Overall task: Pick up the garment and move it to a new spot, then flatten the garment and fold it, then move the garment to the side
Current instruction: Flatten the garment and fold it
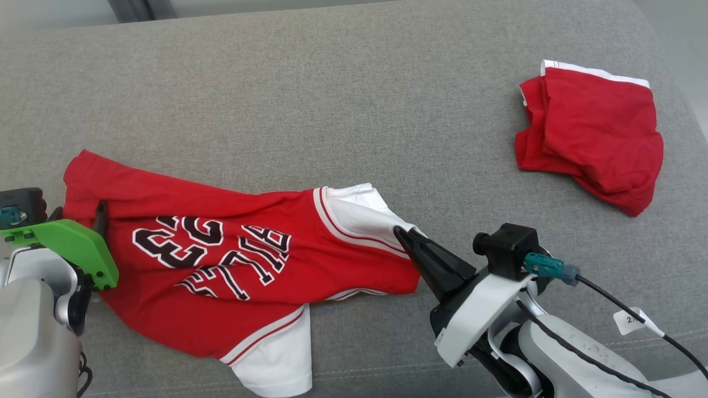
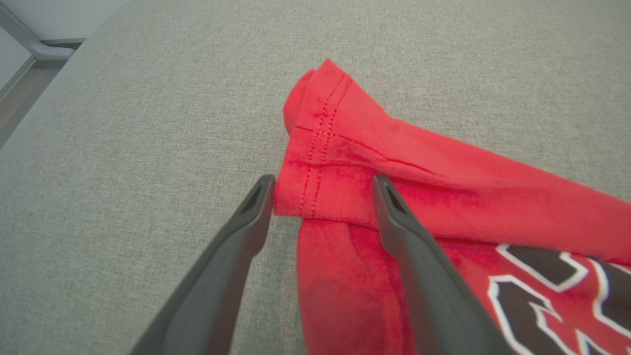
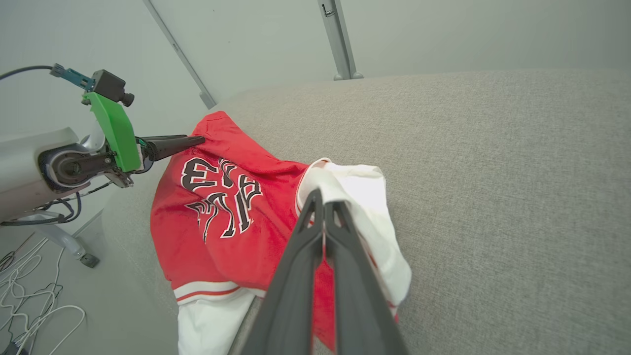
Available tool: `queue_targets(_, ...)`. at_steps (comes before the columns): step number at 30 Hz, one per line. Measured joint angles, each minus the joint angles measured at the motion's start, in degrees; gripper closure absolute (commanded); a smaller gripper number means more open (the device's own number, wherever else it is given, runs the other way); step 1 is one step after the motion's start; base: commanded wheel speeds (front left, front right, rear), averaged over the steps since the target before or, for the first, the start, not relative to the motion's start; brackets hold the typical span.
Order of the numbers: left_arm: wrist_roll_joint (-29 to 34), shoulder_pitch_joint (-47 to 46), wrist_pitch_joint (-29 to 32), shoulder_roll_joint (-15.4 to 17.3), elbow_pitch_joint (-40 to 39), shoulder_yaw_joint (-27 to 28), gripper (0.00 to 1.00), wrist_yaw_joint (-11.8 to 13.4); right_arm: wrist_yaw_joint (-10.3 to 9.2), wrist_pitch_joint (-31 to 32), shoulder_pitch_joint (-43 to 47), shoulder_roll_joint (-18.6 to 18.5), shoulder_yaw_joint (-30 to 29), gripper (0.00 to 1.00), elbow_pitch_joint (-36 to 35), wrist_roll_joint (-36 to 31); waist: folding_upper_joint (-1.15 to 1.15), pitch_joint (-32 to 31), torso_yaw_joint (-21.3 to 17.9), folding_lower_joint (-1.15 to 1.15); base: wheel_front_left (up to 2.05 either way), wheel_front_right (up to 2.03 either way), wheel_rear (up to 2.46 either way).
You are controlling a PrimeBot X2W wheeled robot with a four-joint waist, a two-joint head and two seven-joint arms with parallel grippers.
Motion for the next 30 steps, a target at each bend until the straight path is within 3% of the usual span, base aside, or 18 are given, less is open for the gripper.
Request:
queue_targets(6, 0.2, -1.3, -1.2, -0.3, 0.7, -1.1, 0.00, 0.0, -0.05, 0.0, 0.4, -0.2, -0.1, 1.00, -0.2, 0.0, 0.00, -0.4, 0.0, 0.00, 0.00, 0.00, 0.00)
queue_targets(7, 0.2, -1.3, -1.5, -0.4, 0.8, -1.3, 0.06, 0.0, -0.05, 0.0, 0.6, -0.2, -0.1, 1.00, -0.2, 0.0, 0.00, -0.5, 0.1, 0.00, 0.00, 0.00, 0.00)
queue_targets(9, 0.2, -1.4, -1.7, -0.6, 1.1, -1.6, 0.64, 0.0, -0.33, 0.1, 1.1, -0.2, -0.1, 1.00, -0.3, 0.1, 0.00, -0.6, 0.1, 0.00, 0.00, 0.00, 0.00)
queue_targets(13, 0.2, -1.4, -2.3, -0.7, 2.2, -1.9, 1.00, 0.0, -0.45, 0.1, 1.2, -0.2, -0.1, 1.00, -0.5, 0.2, 0.00, -0.8, 0.2, 0.00, 0.00, 0.00, 0.00)
queue_targets(22, -1.1, -3.0, -5.3, -1.2, 2.5, -0.8, 1.00, 0.0, -0.46, 0.0, 1.6, -0.3, -0.9, 1.00, -0.5, 0.6, 0.00, -1.8, 0.5, 0.00, 0.00, 0.00, 0.00)
queue_targets(30, -10.8, -4.1, -8.8, -0.5, -0.1, 6.3, 1.00, 0.0, -0.54, -2.1, 1.6, -2.0, -6.0, 1.00, -1.6, 1.2, 0.00, -4.6, 0.4, 0.00, 0.00, 0.00, 0.00)
